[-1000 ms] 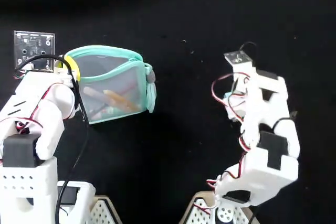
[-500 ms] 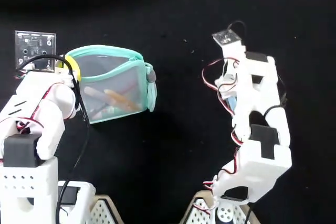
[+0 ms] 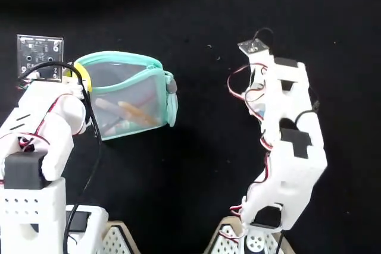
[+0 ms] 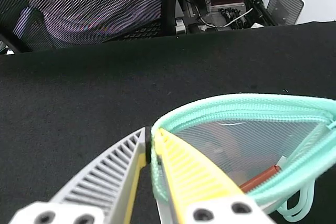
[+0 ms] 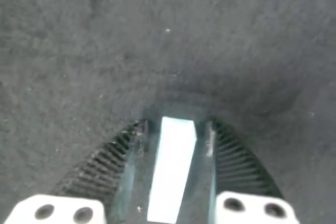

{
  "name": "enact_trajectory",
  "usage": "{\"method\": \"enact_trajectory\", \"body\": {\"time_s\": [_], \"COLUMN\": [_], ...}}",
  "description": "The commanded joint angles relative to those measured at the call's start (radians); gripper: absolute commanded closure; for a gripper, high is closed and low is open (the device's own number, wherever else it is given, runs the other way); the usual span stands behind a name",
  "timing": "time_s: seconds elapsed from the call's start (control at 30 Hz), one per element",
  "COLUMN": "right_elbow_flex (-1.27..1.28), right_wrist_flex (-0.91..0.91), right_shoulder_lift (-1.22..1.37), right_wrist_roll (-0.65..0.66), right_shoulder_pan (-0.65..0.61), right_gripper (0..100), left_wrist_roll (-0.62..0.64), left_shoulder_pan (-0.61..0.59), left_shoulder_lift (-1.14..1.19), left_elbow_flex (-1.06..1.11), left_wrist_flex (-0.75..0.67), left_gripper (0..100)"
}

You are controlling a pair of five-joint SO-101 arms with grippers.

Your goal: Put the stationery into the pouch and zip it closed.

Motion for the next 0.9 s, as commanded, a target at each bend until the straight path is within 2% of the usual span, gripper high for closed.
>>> {"method": "enact_trajectory", "body": {"time_s": [0.0,0.1,0.37,0.57,0.87], "right_elbow_flex": [-0.070,-0.091,-0.093,0.002,0.180], "right_wrist_flex": [0.023,0.054,0.127,0.180,0.068], "right_shoulder_lift": [0.013,-0.001,-0.133,-0.487,-1.076], "right_wrist_roll": [-0.008,-0.008,-0.009,-0.021,-0.195], "right_shoulder_pan": [-0.006,-0.020,-0.028,-0.025,-0.157], "right_gripper": [91.0,96.8,98.6,98.6,98.6], "left_wrist_roll": [-0.006,-0.006,-0.006,-0.006,-0.006], "left_shoulder_pan": [0.004,0.004,0.005,0.007,0.007], "left_shoulder_lift": [0.028,0.028,0.028,0.028,0.028], "left_elbow_flex": [0.188,0.186,0.185,0.185,0.193], "left_wrist_flex": [0.015,0.014,0.015,0.017,0.012], "left_gripper": [97,97,97,97,97]}}
